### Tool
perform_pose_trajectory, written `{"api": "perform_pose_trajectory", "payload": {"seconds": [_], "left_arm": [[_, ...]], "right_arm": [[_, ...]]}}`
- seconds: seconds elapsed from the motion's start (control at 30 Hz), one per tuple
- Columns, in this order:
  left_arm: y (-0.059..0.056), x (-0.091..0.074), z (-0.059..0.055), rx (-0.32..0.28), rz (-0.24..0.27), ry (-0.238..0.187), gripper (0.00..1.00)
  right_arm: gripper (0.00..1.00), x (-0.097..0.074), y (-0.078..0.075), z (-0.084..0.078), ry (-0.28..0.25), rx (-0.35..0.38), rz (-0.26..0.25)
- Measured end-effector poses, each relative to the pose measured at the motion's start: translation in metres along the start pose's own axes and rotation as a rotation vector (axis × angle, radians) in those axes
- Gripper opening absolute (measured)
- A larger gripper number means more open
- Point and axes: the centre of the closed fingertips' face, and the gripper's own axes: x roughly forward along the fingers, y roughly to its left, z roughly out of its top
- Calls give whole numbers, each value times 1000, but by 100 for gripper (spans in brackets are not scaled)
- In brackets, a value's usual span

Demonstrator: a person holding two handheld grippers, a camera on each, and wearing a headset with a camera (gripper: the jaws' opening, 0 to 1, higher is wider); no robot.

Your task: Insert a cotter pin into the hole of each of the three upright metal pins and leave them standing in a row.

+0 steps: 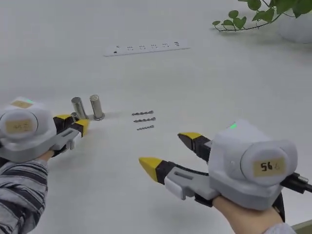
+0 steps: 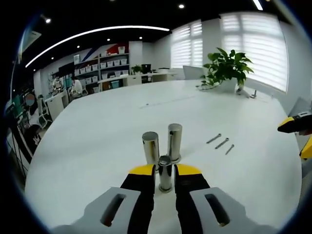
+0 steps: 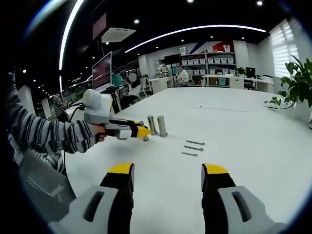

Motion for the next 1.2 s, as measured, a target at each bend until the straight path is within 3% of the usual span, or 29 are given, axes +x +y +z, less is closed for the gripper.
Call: {"api": "perform_pose_trajectory", "payload": {"seconds": [0.67, 0.9, 1.2], "left_arm": [[-3, -6, -3, -33, 6, 24, 5], [-18, -11, 1, -40, -18, 16, 5], [-47, -14, 0, -38, -62, 16, 5]], "right_arm": [[50, 0, 2, -3, 16, -8, 2], [49, 0, 3, -3, 20, -15, 4], [49, -1, 2, -1, 13, -24, 1]]}}
